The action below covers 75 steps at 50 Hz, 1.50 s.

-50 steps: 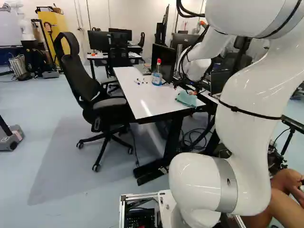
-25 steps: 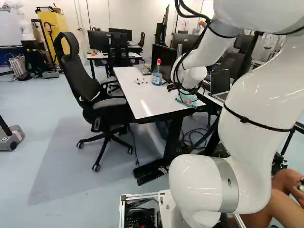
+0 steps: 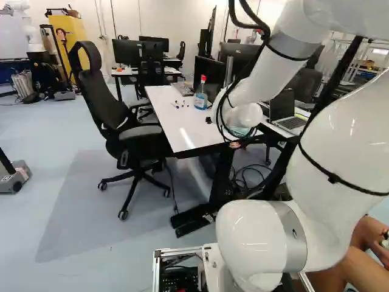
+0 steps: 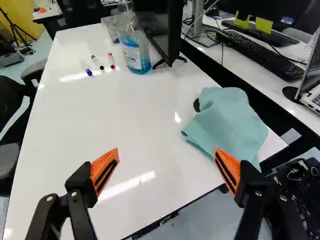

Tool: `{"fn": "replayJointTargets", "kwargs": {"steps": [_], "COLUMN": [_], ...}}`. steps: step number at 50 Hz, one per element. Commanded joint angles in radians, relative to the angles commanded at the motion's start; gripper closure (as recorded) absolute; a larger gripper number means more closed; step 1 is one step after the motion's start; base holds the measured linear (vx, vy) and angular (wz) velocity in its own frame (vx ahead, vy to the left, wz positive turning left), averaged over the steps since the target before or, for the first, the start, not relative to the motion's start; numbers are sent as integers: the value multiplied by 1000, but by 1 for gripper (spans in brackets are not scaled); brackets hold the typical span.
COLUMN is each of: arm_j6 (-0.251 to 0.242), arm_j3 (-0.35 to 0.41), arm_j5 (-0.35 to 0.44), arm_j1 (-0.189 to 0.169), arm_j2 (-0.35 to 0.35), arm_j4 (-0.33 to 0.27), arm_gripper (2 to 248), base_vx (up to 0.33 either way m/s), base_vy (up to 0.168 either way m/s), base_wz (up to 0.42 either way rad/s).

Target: Clean the table with the green towel

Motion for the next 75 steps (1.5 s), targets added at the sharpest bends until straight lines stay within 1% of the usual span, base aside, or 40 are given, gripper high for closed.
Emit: {"fn": "replayJointTargets", "kwargs": {"steps": [19,40,58,75], "arm_j6": [0,0,0,0], "arm_j3": [149,267,327,353], "arm_j5": [152,272,333,359], "arm_j1": [49,88,108,116], "arm_j2": [83,149,183,197], "arm_j4": [-11,-19,-24,-26], "arm_gripper": [3,3,3,3], "base_vx": [0,0,0,0], "base_vy": [0,0,0,0], "base_wz": [0,0,0,0]}}
